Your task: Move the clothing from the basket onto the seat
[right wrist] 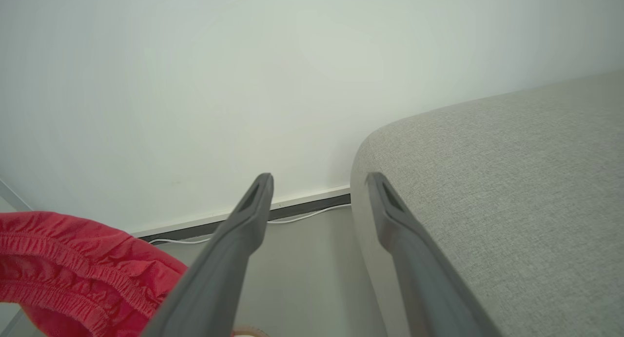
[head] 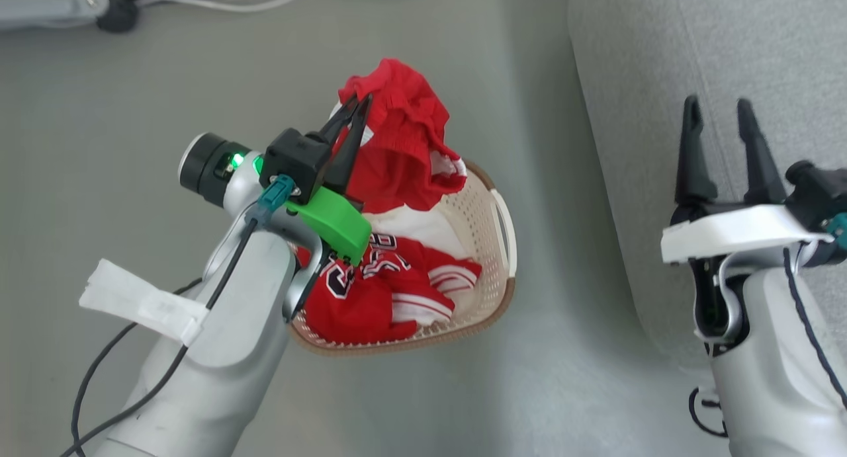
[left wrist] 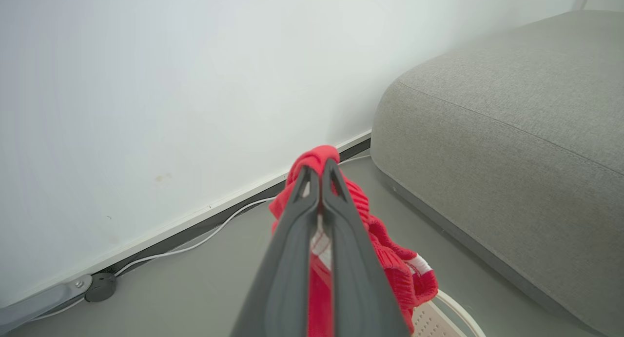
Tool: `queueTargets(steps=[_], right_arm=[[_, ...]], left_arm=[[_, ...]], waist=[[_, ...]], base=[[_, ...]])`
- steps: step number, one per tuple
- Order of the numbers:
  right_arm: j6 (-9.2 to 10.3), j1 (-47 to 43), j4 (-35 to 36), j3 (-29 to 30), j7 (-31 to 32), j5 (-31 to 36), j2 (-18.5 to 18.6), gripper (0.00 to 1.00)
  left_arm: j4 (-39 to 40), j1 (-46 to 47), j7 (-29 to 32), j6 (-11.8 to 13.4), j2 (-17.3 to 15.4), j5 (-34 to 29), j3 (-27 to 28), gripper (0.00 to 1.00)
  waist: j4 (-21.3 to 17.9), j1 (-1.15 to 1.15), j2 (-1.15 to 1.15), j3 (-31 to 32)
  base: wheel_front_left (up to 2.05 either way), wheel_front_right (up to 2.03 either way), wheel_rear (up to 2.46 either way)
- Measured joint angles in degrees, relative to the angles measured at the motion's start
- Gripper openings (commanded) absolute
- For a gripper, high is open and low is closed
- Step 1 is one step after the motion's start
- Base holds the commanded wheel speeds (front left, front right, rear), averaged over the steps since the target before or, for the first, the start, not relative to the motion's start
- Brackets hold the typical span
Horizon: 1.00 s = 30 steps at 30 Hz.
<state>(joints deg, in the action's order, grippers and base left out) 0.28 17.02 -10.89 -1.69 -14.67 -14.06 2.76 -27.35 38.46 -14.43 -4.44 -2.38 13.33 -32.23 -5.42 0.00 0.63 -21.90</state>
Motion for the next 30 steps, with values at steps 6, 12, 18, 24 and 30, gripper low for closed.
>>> queueTargets(steps=[6,12,18,24,30], right_arm=[[-0.94,-3.14,-1.64,-0.91,0.00,0.01,-0.03,1.00],[-2.27,-5.84,-3.31,-2.78,0.01,0.77,-0.04,1.00],[-3.81,-8.05,-5.81,-6.47,0.01,1.65,-0.05,1.00],[-5.16,-8.65,-8.02,-11.81,0.01,2.87,-0.03,1.00],[-6.32,-8.74,-10.61,-18.73,0.02,4.16,0.04,1.00]], left_arm=[[-0.66,-2.01,0.00,-0.01,-0.26,0.08,0.12,0.00],[-1.71,-3.81,0.00,-0.07,-0.49,0.46,0.01,0.00],[-2.65,-5.59,0.00,-0.16,-0.71,0.93,-0.32,0.00],[-2.27,-6.51,0.29,-0.62,-0.66,1.05,-1.37,0.00],[-0.02,-6.50,1.45,-1.07,-0.48,1.53,-2.88,0.00]], waist=[[0.96,0.00,0.00,4.95],[2.07,0.00,0.00,9.84],[3.30,0.00,0.00,14.72],[4.23,0.00,0.00,18.68],[5.54,0.00,0.00,22.11]], base=[[0.00,0.00,0.00],[0.00,0.00,0.00],[0.00,0.00,0.00],[0.00,0.00,0.00],[0.00,0.00,0.00]])
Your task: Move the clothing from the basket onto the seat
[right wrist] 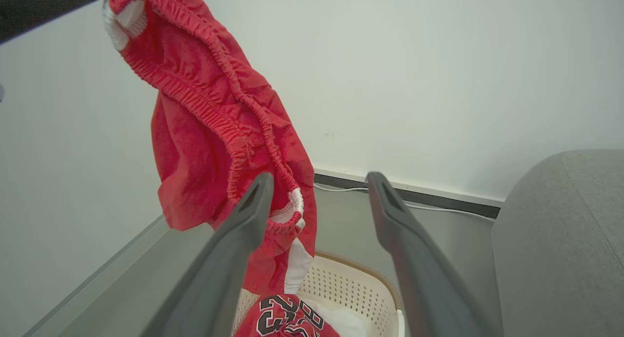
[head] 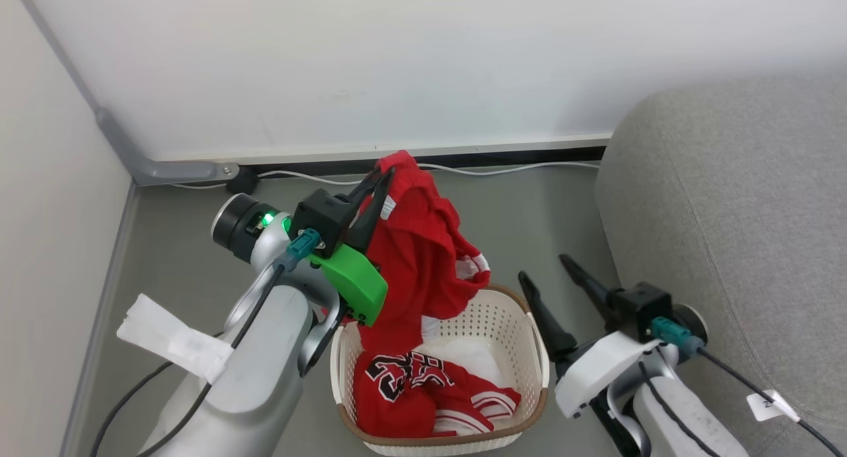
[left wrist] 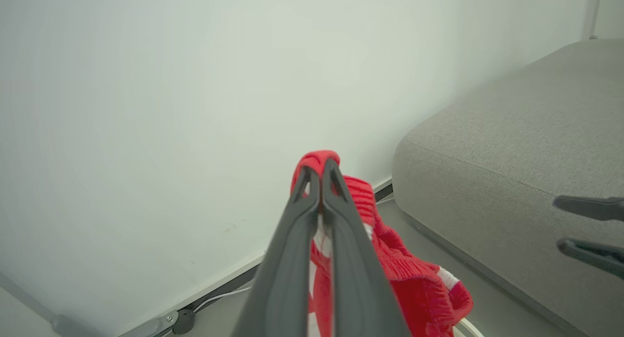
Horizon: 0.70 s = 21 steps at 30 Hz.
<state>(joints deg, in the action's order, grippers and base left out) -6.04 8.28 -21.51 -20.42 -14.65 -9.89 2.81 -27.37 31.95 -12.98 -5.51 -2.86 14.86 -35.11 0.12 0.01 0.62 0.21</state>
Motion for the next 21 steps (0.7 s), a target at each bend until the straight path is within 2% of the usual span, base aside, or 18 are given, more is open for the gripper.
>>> queueTargets(steps=[7,21], right_arm=[[-0.51,0.87,-3.47,-5.87,0.00,1.05,0.04,1.00],[-1.01,8.13,-12.85,-13.36,1.18,5.02,0.42,1.00]], left_arm=[[2.30,0.02,1.94,-0.07,0.15,1.08,-1.64,0.00],[6.67,0.07,5.39,-0.53,0.36,1.92,-5.05,0.00]], waist=[[1.89,0.00,0.00,1.56],[4.54,0.00,0.00,2.30]], base=[[0.00,0.00,0.00],[0.00,0.00,0.00]])
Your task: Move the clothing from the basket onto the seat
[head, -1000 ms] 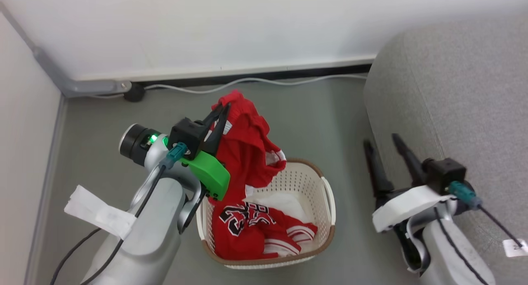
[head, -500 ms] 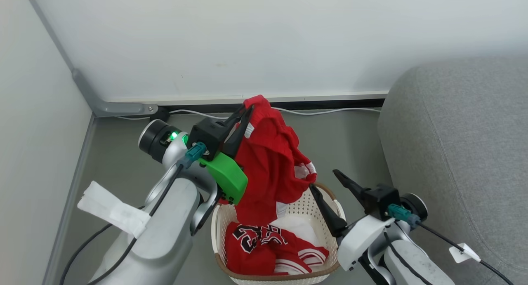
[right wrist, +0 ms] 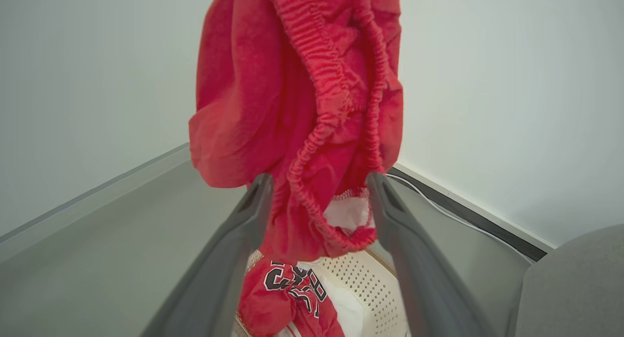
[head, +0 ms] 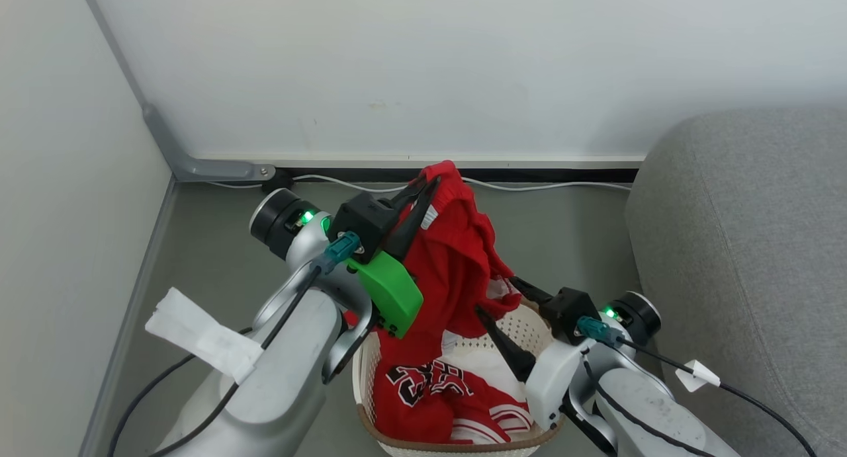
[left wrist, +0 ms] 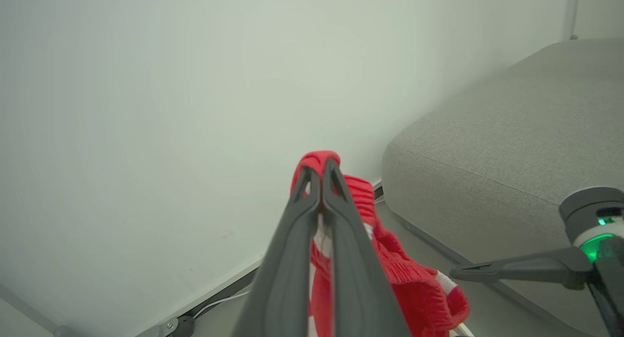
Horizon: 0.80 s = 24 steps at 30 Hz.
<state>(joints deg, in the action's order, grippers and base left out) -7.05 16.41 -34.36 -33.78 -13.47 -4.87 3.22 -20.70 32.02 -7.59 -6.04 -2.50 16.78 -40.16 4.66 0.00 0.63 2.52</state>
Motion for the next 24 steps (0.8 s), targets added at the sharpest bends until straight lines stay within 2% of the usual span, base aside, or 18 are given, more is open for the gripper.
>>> queueTargets(steps=[10,11,13,15,18,24], right_arm=[[-0.02,2.67,-5.76,-3.81,2.00,-1.29,0.03,1.00],[-0.02,2.87,-5.97,-4.07,2.00,-1.85,0.03,0.84],[-0.02,3.25,-6.12,-4.41,1.98,-2.87,0.05,0.44],[-0.02,3.45,-6.45,-4.75,1.92,-3.69,0.04,0.00],[-0.02,3.46,-6.80,-5.16,1.58,-5.50,0.07,0.00],[-0.08,3.45,-6.05,-5.21,0.79,-9.27,0.07,0.00]], left_arm=[[3.52,0.01,1.52,-0.01,0.02,1.09,-2.14,0.00],[3.83,0.01,1.54,-0.01,0.02,1.18,-2.25,0.00],[4.41,0.01,1.67,-0.01,0.03,1.29,-2.42,0.00],[4.66,0.00,2.05,-0.01,0.03,1.83,-2.43,0.00],[4.74,-0.12,2.08,0.19,0.03,3.27,-1.97,0.00],[3.92,-2.82,2.09,2.12,-0.07,4.25,0.81,0.00]], waist=[[1.48,0.00,0.00,0.19],[1.52,0.00,0.00,0.19],[1.60,0.00,0.00,0.21],[1.62,0.00,0.00,0.23],[1.47,0.00,0.00,0.26],[0.05,0.00,0.00,0.34]], base=[[0.00,0.00,0.00],[0.00,0.00,0.00],[0.00,0.00,0.00],[0.00,0.00,0.00],[0.00,0.00,0.00],[0.00,0.00,0.00]])
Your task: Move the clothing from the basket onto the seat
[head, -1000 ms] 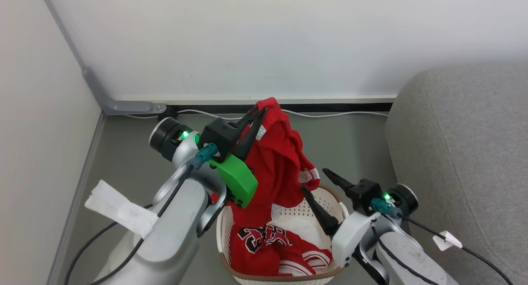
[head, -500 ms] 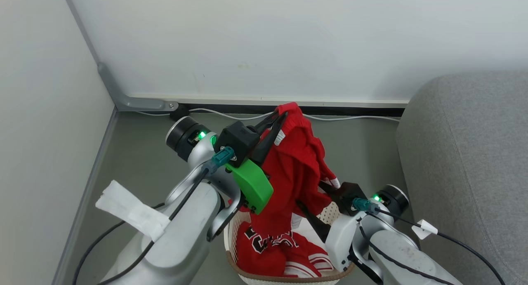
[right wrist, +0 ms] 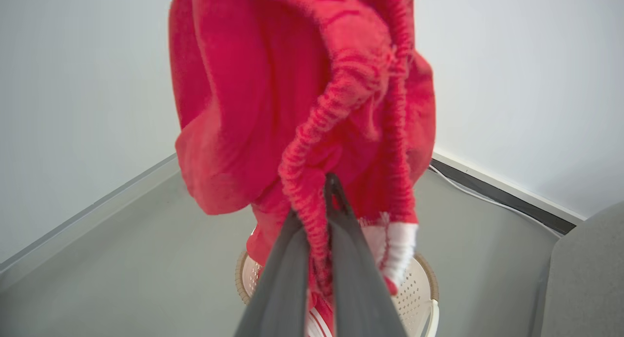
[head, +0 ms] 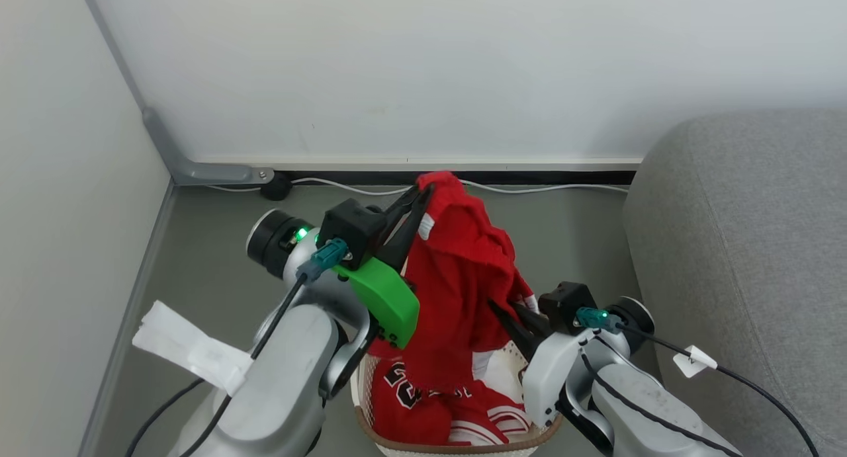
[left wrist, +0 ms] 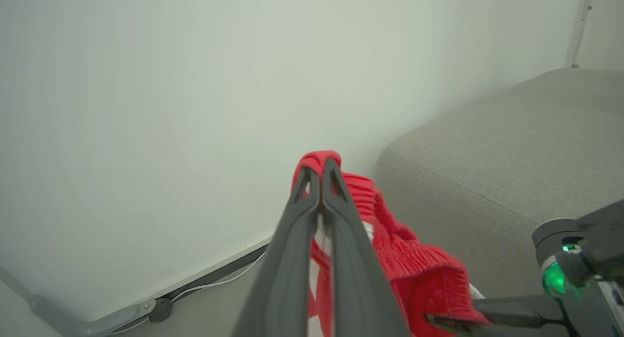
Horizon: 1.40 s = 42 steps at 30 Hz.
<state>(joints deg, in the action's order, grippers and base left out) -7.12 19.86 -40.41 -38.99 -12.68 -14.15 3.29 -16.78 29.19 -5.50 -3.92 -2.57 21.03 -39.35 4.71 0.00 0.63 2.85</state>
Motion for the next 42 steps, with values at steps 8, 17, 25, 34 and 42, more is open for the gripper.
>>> queueTargets(steps=[8,17,25,34,42], right_arm=[[-0.01,0.02,2.75,1.57,-0.98,-2.05,-0.01,0.00],[0.09,2.02,6.93,5.45,-1.48,-2.05,1.34,0.00],[1.82,2.52,12.45,9.59,-1.58,-2.03,5.57,0.00],[3.79,2.49,18.30,13.25,-1.65,-1.42,10.87,0.00],[4.21,2.19,21.87,14.59,-1.66,-0.92,13.94,0.00]], left_arm=[[-1.74,-3.30,-0.10,2.15,-1.72,1.42,2.58,1.00],[-2.00,-6.48,-2.13,2.41,-1.51,4.60,4.30,1.00],[-1.69,-9.47,-4.70,2.30,-1.52,6.02,4.57,1.00],[-1.10,-12.08,-5.91,1.37,-1.52,6.26,3.68,1.00],[-0.32,-13.40,-6.44,0.96,-1.49,6.26,2.38,1.00]], waist=[[-2.70,0.00,0.00,-0.14],[-6.23,0.00,0.00,-0.22],[-9.82,0.00,0.00,-0.13],[-14.72,0.00,0.00,-0.12],[-19.11,0.00,0.00,-0.39]], base=[[0.00,0.00,0.00],[0.00,0.00,0.00],[0.00,0.00,0.00],[0.00,0.00,0.00],[0.00,0.00,0.00]])
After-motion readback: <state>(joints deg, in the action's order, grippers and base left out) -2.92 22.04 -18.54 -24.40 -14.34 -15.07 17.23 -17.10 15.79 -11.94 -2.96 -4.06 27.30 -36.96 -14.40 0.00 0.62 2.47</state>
